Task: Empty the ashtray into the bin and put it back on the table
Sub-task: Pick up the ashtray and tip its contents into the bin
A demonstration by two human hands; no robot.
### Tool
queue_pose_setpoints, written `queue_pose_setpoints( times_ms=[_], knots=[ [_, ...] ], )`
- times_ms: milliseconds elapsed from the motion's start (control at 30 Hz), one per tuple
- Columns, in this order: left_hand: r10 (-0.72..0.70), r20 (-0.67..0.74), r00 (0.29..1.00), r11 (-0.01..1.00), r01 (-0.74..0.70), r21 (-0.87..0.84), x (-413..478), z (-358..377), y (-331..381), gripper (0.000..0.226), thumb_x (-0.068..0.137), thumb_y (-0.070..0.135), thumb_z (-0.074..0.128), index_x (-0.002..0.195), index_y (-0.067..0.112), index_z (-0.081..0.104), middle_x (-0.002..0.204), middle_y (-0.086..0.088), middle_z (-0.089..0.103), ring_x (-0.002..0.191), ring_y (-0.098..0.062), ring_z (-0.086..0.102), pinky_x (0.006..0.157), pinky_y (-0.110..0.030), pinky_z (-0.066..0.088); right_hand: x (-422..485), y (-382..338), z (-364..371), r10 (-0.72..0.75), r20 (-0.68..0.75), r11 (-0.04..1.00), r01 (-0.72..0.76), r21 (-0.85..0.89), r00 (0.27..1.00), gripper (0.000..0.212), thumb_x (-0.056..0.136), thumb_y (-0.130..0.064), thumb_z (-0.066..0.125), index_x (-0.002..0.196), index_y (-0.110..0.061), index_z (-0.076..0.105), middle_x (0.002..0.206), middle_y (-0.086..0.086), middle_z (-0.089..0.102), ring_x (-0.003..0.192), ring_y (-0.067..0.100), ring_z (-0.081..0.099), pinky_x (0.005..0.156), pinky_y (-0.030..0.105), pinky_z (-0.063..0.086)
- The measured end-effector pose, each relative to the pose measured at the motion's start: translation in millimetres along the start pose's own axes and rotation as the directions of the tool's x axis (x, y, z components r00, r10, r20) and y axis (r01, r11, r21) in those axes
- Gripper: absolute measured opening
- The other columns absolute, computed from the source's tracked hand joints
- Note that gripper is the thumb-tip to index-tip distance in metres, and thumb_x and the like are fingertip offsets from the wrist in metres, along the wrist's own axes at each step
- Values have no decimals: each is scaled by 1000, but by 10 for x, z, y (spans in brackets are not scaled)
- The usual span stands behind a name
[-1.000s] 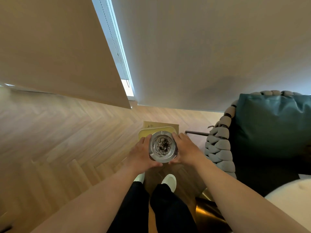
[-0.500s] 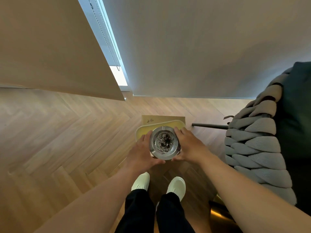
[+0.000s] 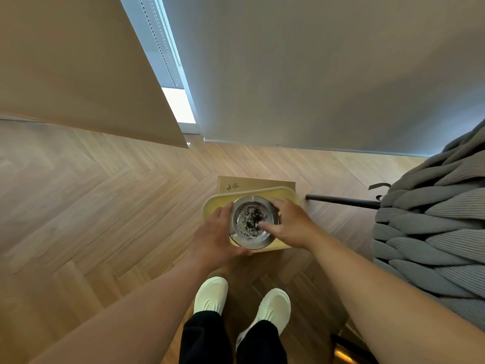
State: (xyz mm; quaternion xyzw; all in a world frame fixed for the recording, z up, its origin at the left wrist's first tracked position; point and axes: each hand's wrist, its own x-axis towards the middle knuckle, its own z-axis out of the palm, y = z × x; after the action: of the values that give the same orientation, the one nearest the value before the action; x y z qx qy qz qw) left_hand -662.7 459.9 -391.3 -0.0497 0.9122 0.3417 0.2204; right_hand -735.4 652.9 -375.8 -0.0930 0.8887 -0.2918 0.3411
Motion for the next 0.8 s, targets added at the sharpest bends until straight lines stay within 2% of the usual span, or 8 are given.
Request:
queue_pose_setpoints(
  times_ms=[67,133,200,267,467,567,667,800],
  knots=[
    [11,15,1000,1000,-11,2,50,18,-34,119,54,56,88,149,27,21,140,4,45,121,-18,49,93,-45,50,98,38,-34,84,-62,991,-76,114,995,27,94,-26,63,118,-14,66,103,3,68,87,17,62,76,32,52],
    [30,32,999,999,-31,11,96,24,-64,118,54,54,89,148,28,21,140,4,45,123,-18,48,94,-45,50,193,101,-67,199,-88,959,-176,221,976,20,97,-16,58,111,-11,72,91,4,72,74,15,63,74,37,57],
    [51,37,998,998,-52,23,137,26,-91,118,53,53,90,147,29,22,140,4,46,123,-18,47,94,-43,49,252,159,-95,280,-48,913,-251,320,959,17,97,-9,59,107,-7,72,78,4,70,61,15,64,61,32,59],
    [72,42,997,996,-74,46,176,28,-122,118,52,53,91,147,27,24,138,3,47,123,-18,48,95,-42,49,273,196,-122,312,23,871,-296,392,950,15,96,-7,60,105,-2,71,74,7,69,56,15,63,54,28,57],
    [145,57,988,981,-151,125,255,10,-215,117,49,60,88,144,28,27,131,3,50,117,-17,47,95,-37,46,293,243,-242,248,227,824,-328,463,942,12,93,-3,63,103,2,67,86,19,71,68,23,69,64,36,63],
    [189,65,980,959,-198,202,288,-8,-248,120,49,65,84,146,25,27,136,1,47,124,-20,43,104,-37,39,298,254,-287,214,283,832,-327,449,935,15,92,-1,63,105,7,64,89,24,71,70,26,71,67,38,63],
    [200,82,976,923,-216,318,310,-33,-289,131,48,71,81,151,22,17,152,0,32,139,-23,27,114,-39,27,301,267,-315,200,284,842,-313,439,938,15,92,1,62,105,9,63,90,28,71,68,27,71,62,35,63],
    [162,87,983,893,-184,411,298,-98,-414,146,45,76,79,154,20,-1,163,-3,6,148,-25,6,120,-42,14,296,306,-332,185,264,851,-289,439,947,15,91,4,62,104,12,62,86,28,70,68,29,71,58,32,62]
  ],
)
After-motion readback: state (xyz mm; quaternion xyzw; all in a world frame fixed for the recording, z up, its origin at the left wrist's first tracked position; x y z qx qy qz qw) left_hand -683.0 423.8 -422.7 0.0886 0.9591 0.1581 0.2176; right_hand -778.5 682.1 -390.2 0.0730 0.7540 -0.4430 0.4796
